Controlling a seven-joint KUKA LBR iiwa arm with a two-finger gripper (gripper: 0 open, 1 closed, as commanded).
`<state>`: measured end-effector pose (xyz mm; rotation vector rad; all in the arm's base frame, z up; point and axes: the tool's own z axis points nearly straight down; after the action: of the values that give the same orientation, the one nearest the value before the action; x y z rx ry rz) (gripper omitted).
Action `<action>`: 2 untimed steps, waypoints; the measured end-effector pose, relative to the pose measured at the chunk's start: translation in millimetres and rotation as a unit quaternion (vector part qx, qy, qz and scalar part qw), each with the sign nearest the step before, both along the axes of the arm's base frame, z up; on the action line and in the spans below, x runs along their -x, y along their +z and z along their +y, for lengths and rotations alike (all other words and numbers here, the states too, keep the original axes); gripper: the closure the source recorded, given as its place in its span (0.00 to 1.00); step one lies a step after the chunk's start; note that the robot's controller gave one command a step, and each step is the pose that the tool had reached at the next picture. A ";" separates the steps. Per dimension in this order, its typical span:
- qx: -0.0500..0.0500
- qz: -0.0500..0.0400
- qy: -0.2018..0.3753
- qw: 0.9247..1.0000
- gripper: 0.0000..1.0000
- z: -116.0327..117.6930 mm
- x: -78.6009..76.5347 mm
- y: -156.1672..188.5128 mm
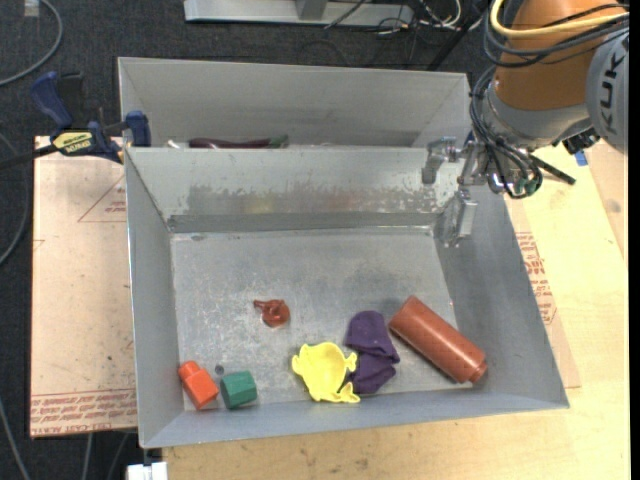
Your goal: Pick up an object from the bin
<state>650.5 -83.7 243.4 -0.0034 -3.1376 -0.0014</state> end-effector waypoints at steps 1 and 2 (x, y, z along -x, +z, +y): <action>0.000 -0.003 0.001 1.000 0.00 0.3 -0.6 5.3; 0.001 -0.006 0.043 0.999 0.00 11.5 6.8 -22.2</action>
Offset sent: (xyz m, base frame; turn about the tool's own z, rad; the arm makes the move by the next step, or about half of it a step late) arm -0.0304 0.0446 -0.1033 -0.3137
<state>643.7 -72.2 221.2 0.1321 -3.1458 0.0015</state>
